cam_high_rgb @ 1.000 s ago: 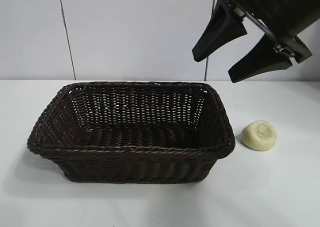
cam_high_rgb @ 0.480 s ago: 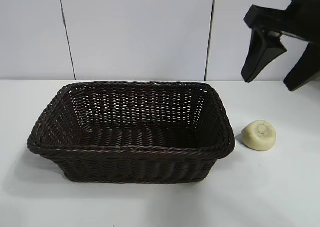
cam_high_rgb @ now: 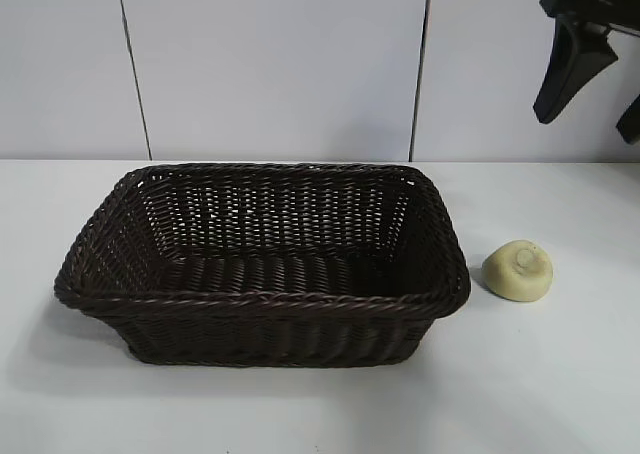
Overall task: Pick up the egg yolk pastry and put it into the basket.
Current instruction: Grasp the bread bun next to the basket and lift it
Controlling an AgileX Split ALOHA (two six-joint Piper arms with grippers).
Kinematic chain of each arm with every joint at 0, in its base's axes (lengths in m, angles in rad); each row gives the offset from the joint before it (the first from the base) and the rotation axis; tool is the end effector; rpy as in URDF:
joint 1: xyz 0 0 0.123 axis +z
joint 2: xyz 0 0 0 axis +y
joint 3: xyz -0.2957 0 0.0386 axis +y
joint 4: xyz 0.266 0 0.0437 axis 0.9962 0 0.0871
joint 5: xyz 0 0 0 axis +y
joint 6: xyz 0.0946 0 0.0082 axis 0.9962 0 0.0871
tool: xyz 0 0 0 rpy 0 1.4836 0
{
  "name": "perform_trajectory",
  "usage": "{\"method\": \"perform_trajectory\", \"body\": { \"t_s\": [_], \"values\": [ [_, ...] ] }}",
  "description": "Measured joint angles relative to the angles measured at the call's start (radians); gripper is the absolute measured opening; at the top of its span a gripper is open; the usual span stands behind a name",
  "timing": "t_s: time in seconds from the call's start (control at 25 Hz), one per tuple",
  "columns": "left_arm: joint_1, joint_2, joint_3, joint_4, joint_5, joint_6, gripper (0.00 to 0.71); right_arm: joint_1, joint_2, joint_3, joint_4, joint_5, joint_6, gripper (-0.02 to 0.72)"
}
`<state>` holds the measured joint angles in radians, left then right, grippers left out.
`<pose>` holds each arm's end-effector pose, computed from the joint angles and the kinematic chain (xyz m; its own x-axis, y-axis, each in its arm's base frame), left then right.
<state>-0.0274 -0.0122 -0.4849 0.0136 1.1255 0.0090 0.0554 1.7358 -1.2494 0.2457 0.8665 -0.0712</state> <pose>-0.0018 0.0012 0.2743 -0.5146 0.0290 -0.8569 0.0245 0.9995 0.0191 0.3700 0.0382 0.2340 -0.9540 0.0353 -0.2977 -0.0273 0.9787 0.2034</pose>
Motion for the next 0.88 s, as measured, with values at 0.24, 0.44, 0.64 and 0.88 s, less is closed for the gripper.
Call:
{"method": "perform_trajectory", "body": {
  "t_s": [0.24,0.44,0.64,0.88],
  "values": [
    [0.0,0.0,0.0,0.0,0.0,0.0,0.565,0.0,0.141,-0.001,0.02,-0.101,0.0,0.537],
    [0.0,0.0,0.0,0.0,0.0,0.0,0.565,0.0,0.24,-0.002,0.046,-0.178,0.0,0.537],
    [0.0,0.0,0.0,0.0,0.0,0.0,0.565,0.0,0.301,-0.002,0.057,-0.215,0.0,0.536],
    [0.0,0.0,0.0,0.0,0.0,0.0,0.565,0.0,0.302,-0.003,0.057,-0.219,0.0,0.252]
  ]
}}
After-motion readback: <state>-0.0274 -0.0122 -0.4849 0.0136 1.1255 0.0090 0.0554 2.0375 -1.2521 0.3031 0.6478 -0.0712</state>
